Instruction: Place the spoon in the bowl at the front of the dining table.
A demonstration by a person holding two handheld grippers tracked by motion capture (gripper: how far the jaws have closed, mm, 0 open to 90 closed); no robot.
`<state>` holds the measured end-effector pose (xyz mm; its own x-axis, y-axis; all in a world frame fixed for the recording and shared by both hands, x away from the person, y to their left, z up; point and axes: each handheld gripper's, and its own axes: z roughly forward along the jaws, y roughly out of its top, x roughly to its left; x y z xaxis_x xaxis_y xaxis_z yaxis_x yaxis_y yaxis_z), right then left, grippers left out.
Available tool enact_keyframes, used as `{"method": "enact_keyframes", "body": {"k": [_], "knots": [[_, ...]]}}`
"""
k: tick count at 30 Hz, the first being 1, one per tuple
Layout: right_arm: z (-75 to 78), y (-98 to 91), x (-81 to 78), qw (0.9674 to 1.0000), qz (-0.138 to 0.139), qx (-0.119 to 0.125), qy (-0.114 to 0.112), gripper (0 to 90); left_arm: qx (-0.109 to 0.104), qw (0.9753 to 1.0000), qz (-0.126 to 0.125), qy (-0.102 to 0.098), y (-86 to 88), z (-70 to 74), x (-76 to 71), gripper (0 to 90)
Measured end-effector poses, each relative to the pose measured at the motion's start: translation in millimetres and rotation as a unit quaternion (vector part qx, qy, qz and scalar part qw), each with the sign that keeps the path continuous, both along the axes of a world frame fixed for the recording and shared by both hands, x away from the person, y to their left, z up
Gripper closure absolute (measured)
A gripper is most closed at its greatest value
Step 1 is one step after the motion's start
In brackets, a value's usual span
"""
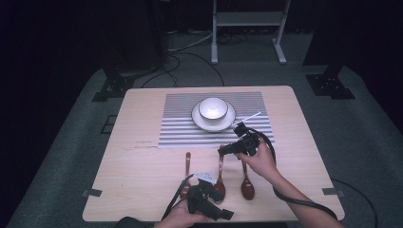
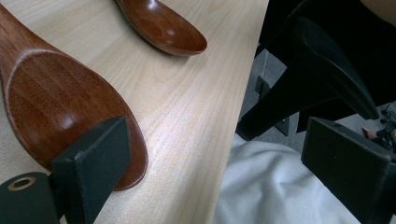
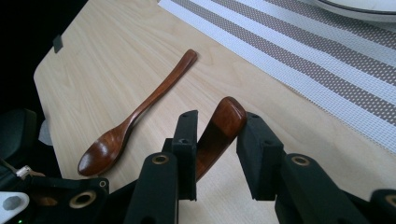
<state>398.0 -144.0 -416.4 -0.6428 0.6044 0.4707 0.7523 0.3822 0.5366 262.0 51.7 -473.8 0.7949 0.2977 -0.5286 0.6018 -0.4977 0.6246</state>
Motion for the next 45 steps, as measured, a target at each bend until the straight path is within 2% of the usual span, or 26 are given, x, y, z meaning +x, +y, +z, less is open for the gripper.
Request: {"method": "enact_keyframes", "body": {"k": [4, 8, 12, 16, 21, 27, 35, 45], "knots": [[-1.1, -0.4, 2.0, 0.9999, -0.002, 0.008, 0.009, 71.0, 0.0, 1.0, -0.001, 0.0, 0.5, 0.2, 0.3, 6.9], [-1.4, -1.3, 4.5, 0.9994, -0.002, 0.026, 0.025, 74.7, 0.0, 1.0, 0.001, -0.001, 1.0, 0.9, 0.5, 6.8], [-0.5, -3.6, 7.5, 0.9972, -0.001, 0.059, 0.047, 80.7, -0.002, 0.9999, 0.008, -0.005, 4.2, 3.9, 2.3, 6.7], [3.7, -5.4, 9.3, 0.9946, 0.002, 0.085, 0.06, 83.2, -0.01, 0.9998, 0.017, -0.008, 8.0, 7.1, 4.0, 6.7], [12.7, -9.5, 10.6, 0.9938, 0.001, 0.094, 0.06, 83.4, -0.015, 0.9993, 0.027, -0.018, 12.2, 10.5, 5.7, 6.7], [21.5, -19.0, 15.8, 0.994, -0.012, 0.096, 0.051, 83.3, -0.011, 0.9991, 0.032, -0.027, 12.5, 11.0, 5.7, 6.7], [35.8, -32.5, 30.5, 0.9936, -0.042, 0.097, 0.038, 83.3, -0.008, 0.9987, 0.038, -0.034, 14.6, 12.4, 7.1, 6.7], [45.8, -35.6, 47.2, 0.9923, -0.065, 0.101, 0.03, 83.3, -0.009, 0.998, 0.049, -0.04, 19.5, 14.1, 9.1, 6.7]]}}
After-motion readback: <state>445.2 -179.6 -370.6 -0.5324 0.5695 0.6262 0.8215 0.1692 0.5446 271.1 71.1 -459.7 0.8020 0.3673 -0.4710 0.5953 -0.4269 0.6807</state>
